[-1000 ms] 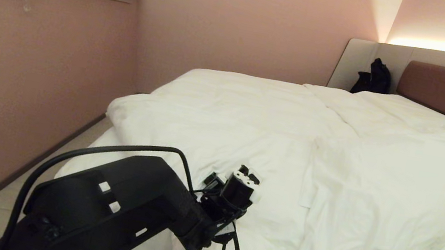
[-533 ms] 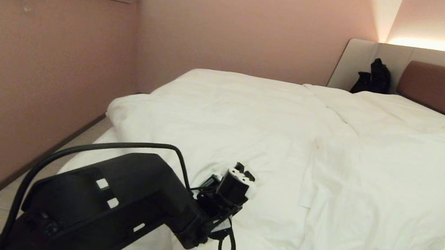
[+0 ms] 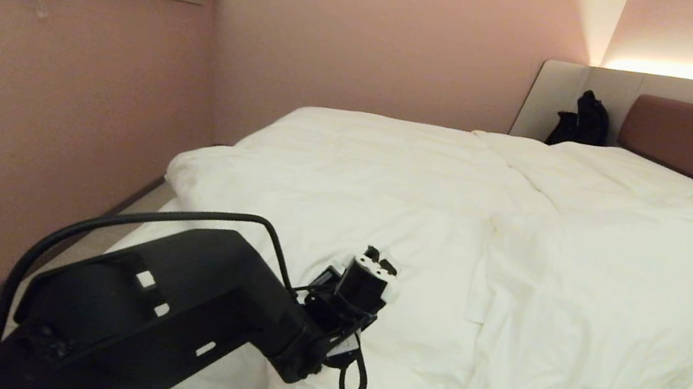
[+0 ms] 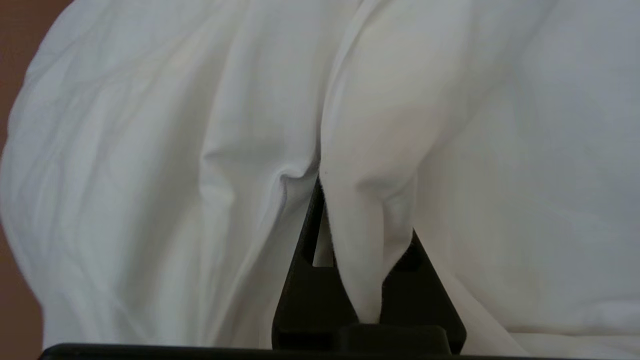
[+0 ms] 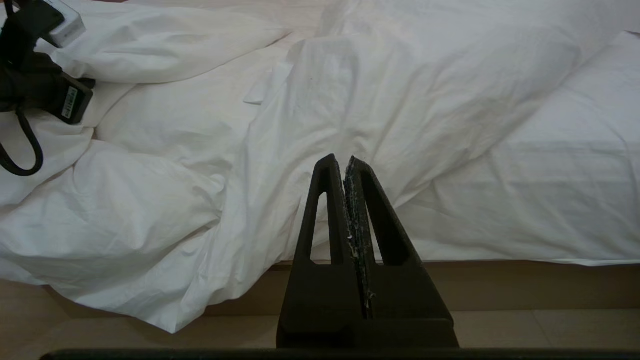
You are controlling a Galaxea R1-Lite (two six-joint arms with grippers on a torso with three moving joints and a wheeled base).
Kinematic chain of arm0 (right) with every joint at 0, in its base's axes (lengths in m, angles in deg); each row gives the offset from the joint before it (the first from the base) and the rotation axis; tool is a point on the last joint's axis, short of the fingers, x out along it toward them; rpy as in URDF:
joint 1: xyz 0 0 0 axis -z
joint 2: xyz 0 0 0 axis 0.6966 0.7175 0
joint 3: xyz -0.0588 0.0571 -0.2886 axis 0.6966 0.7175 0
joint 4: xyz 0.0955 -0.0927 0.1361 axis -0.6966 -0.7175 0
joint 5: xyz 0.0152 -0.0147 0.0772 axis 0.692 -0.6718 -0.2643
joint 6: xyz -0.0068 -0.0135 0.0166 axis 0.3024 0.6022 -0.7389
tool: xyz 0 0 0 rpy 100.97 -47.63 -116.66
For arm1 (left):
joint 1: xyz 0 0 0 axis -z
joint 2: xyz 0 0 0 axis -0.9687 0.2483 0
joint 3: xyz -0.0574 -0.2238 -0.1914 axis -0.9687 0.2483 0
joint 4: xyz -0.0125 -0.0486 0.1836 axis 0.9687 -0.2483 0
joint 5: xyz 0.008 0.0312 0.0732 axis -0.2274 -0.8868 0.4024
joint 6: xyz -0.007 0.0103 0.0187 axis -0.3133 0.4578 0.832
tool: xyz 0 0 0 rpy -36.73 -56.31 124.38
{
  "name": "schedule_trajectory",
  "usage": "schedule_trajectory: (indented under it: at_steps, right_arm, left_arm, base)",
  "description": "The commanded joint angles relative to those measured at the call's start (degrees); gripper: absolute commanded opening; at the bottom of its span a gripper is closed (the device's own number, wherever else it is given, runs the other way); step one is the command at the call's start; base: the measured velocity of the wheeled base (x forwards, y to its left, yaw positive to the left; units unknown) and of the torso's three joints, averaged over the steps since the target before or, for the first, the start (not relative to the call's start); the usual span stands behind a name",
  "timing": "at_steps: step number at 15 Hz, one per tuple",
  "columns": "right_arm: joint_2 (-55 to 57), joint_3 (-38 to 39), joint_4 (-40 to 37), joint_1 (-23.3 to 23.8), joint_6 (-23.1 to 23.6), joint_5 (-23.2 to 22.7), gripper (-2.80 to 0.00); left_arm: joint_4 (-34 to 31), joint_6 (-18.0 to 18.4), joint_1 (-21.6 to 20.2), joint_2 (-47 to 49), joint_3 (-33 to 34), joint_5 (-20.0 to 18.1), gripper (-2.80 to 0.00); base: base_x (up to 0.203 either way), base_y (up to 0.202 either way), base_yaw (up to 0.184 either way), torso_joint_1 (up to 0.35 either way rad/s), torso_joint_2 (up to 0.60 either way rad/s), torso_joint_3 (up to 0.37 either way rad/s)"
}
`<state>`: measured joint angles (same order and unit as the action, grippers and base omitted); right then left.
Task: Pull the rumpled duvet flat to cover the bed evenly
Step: Hold the folded corner of the quilt, then flatten the corners of the folded blanket
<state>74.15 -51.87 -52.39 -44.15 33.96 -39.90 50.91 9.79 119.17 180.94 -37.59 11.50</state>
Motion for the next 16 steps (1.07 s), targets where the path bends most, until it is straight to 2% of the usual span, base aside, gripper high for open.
schedule_trajectory:
  at_steps: [1,4,7,12,16]
  right_arm:
    - [0.0,0.0,0.0,0.0,0.0,0.0,-2.80]
    - [0.0,0.0,0.0,0.0,-0.1,0.0,-2.80]
    - [0.0,0.0,0.0,0.0,0.0,0.0,-2.80]
    - [0.0,0.0,0.0,0.0,0.0,0.0,-2.80]
    - [0.0,0.0,0.0,0.0,0.0,0.0,-2.80]
  left_arm:
    - [0.0,0.1,-0.4,-3.4,1.8,1.3,-2.80]
    - [-0.2,0.2,-1.2,-8.4,8.6,2.2,-2.80]
    - [0.4,-0.1,-2.2,-13.9,19.6,2.5,-2.80]
    - [0.8,-2.2,-4.3,-23.5,34.7,2.5,-2.80]
    - [0.8,-4.7,-4.3,-26.2,43.5,2.4,-2.80]
  base:
    - [0.000,0.000,0.000,0.000,0.00,0.000]
    - [0.000,0.000,0.000,0.000,0.00,0.000]
    - [0.000,0.000,0.000,0.000,0.00,0.000]
    - [0.000,0.000,0.000,0.000,0.00,0.000]
    - [0.000,0.000,0.000,0.000,0.00,0.000]
